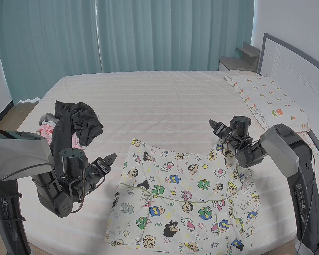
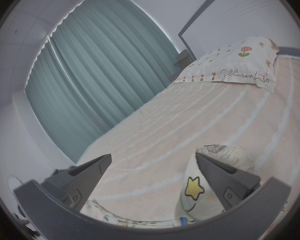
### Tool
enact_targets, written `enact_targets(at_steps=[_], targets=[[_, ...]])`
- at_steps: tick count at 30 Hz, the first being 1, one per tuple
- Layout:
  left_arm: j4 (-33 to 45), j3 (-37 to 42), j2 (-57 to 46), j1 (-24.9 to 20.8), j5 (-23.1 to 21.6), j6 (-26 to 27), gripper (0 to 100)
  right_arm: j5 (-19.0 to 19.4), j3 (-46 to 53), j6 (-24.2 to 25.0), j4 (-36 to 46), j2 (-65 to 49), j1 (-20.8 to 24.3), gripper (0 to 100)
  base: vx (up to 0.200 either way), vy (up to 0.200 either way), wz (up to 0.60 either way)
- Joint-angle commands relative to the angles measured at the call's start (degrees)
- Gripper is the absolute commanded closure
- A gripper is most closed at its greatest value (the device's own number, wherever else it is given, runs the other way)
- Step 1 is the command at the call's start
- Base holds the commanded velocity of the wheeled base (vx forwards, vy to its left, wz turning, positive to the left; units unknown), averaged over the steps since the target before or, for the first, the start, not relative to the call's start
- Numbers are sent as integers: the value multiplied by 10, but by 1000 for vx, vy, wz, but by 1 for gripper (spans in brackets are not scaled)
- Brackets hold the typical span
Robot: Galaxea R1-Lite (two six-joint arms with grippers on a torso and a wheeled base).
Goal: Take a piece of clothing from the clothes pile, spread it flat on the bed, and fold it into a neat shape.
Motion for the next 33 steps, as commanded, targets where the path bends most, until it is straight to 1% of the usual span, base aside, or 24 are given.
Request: enact_targets(at_steps=[1,4,7,13,15,17,18,21,23,24,25,27,28,29,30,31,33], targets=[[0,-1,6,-1,0,0,0,-43,-38,-13,1,25,21,0,0,0,0],[0,-1,7,-1,0,0,0,-60,-61,-9,-9,14,24,0,0,0,0],[0,0,7,-1,0,-1,0,-94,-87,-18,-29,10,19,0,0,0,0],[0,-1,7,-1,0,0,0,-94,-72,-31,-61,2,0,0,0,0,0],[0,-2,7,-1,0,0,0,-75,-26,-44,-39,-11,-5,0,0,0,0],[0,-2,7,-2,0,1,0,-36,44,-76,-21,-28,-6,0,0,0,0],[0,-2,7,-2,0,1,0,-16,63,-84,-31,-34,-7,0,0,0,0],[0,-1,7,-1,0,1,0,-11,78,-81,-89,-29,-13,0,0,0,0],[0,-1,6,-1,0,1,0,-11,88,-81,-95,-32,-17,0,0,0,0],[0,1,4,-1,0,1,0,-7,136,-78,-104,-53,-26,0,0,0,0],[0,2,3,-2,0,1,0,-5,158,-75,-109,-66,-31,0,0,0,0],[0,4,1,-1,-1,-2,0,8,225,-49,-131,-105,-47,0,0,0,0],[0,5,-1,-1,-2,-2,0,20,253,-33,-144,-122,-55,0,0,0,0],[0,5,-4,1,-2,-3,0,41,295,-15,-163,-149,-69,0,0,0,0],[0,5,-5,1,-2,-4,0,44,300,-13,-164,-152,-71,0,0,0,0],[0,8,-10,2,-5,-5,0,79,367,-2,-181,-190,-93,0,0,0,0],[0,10,-11,2,-5,-10,0,133,447,1,-197,-228,-120,0,0,0,0]])
